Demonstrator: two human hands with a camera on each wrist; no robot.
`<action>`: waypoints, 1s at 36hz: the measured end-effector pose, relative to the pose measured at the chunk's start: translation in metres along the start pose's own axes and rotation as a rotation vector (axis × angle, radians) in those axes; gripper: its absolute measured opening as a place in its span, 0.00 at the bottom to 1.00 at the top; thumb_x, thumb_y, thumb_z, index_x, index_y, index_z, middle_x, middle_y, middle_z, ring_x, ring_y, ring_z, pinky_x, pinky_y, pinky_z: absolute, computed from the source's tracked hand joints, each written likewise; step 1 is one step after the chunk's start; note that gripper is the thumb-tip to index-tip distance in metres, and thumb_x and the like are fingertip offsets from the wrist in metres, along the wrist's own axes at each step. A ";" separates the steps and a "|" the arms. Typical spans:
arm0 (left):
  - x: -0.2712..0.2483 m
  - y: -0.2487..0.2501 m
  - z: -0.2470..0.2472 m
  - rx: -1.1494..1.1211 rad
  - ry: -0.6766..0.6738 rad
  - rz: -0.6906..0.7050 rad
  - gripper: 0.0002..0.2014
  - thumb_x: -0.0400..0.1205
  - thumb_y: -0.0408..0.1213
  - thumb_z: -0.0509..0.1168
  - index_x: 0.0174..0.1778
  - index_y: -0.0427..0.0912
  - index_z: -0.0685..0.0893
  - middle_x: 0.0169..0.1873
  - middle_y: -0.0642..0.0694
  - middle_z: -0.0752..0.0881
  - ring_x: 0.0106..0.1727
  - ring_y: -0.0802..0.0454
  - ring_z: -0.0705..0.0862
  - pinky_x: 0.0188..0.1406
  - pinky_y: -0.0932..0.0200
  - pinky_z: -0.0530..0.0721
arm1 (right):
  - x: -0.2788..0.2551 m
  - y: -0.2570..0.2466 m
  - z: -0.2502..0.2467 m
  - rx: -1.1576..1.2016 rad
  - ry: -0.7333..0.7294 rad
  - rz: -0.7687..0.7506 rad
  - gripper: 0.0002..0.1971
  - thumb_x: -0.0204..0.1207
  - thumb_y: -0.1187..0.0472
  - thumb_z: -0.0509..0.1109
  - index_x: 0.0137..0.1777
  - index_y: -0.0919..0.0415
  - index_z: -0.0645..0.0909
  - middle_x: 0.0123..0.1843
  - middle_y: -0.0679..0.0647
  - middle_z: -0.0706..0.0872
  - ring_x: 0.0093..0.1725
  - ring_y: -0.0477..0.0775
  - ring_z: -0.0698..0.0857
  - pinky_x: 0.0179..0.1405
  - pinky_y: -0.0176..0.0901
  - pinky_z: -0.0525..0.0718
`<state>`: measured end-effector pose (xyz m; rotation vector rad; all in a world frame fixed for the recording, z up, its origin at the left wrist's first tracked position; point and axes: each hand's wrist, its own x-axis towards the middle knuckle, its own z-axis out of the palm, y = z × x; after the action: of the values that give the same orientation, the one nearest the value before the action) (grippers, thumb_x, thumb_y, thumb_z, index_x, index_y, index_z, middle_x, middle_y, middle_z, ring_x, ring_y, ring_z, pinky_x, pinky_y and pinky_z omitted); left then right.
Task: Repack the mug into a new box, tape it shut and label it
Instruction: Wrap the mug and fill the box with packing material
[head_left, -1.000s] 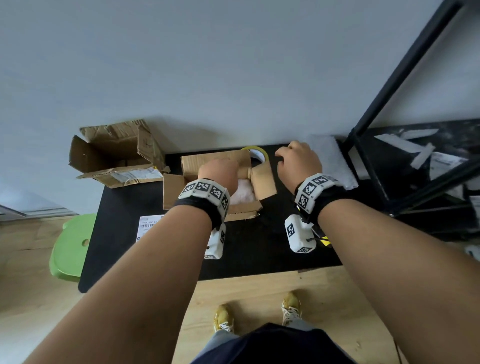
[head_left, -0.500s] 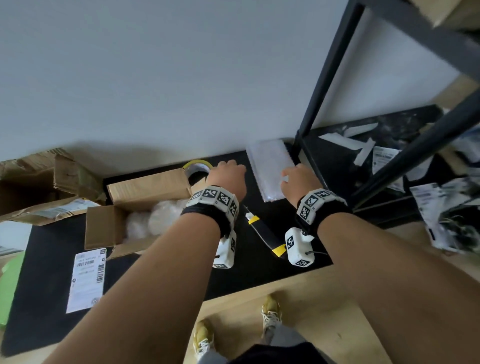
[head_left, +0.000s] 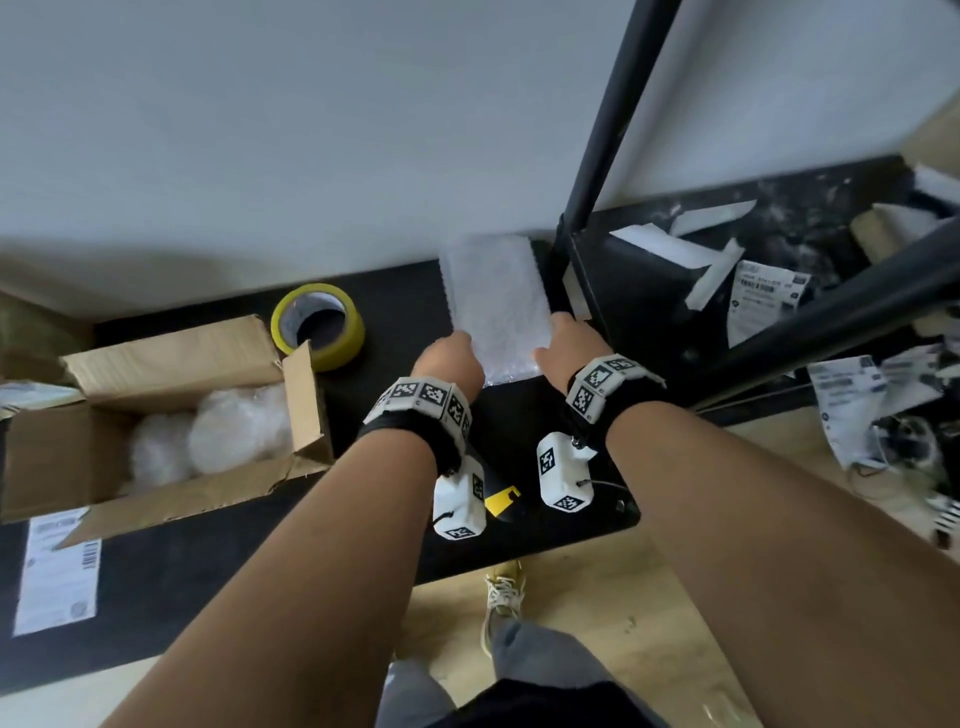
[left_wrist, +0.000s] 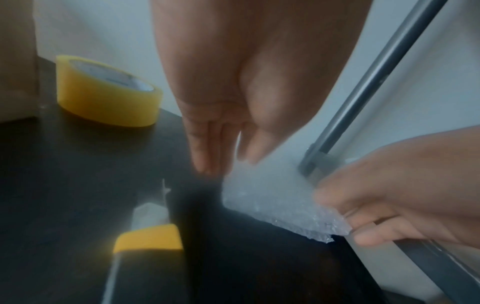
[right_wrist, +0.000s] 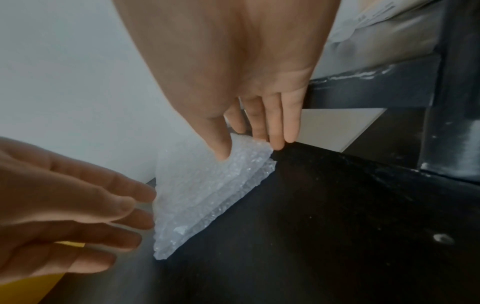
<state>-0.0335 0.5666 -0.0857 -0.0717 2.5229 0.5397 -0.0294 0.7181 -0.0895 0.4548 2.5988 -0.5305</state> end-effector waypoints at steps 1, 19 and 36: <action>0.002 0.001 0.001 -0.027 0.016 -0.011 0.19 0.84 0.28 0.53 0.72 0.37 0.73 0.65 0.37 0.81 0.65 0.40 0.79 0.58 0.53 0.76 | 0.001 0.000 0.000 0.004 0.009 -0.001 0.21 0.80 0.59 0.64 0.72 0.62 0.70 0.63 0.62 0.82 0.57 0.64 0.84 0.52 0.53 0.84; 0.002 -0.007 -0.024 -0.281 0.126 -0.049 0.18 0.83 0.39 0.62 0.68 0.40 0.76 0.59 0.44 0.84 0.54 0.48 0.82 0.48 0.58 0.75 | -0.006 -0.024 -0.035 0.326 0.112 0.001 0.12 0.78 0.67 0.58 0.59 0.61 0.75 0.49 0.54 0.79 0.45 0.56 0.79 0.42 0.47 0.75; -0.048 -0.049 -0.153 -1.082 0.283 0.034 0.12 0.78 0.20 0.64 0.56 0.34 0.79 0.34 0.40 0.81 0.28 0.49 0.79 0.31 0.57 0.81 | -0.080 -0.122 -0.089 0.653 0.121 -0.227 0.10 0.70 0.69 0.68 0.35 0.59 0.70 0.36 0.53 0.75 0.35 0.52 0.75 0.31 0.40 0.73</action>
<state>-0.0633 0.4588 0.0395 -0.5242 2.1702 1.9406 -0.0415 0.6325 0.0582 0.3971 2.5549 -1.4854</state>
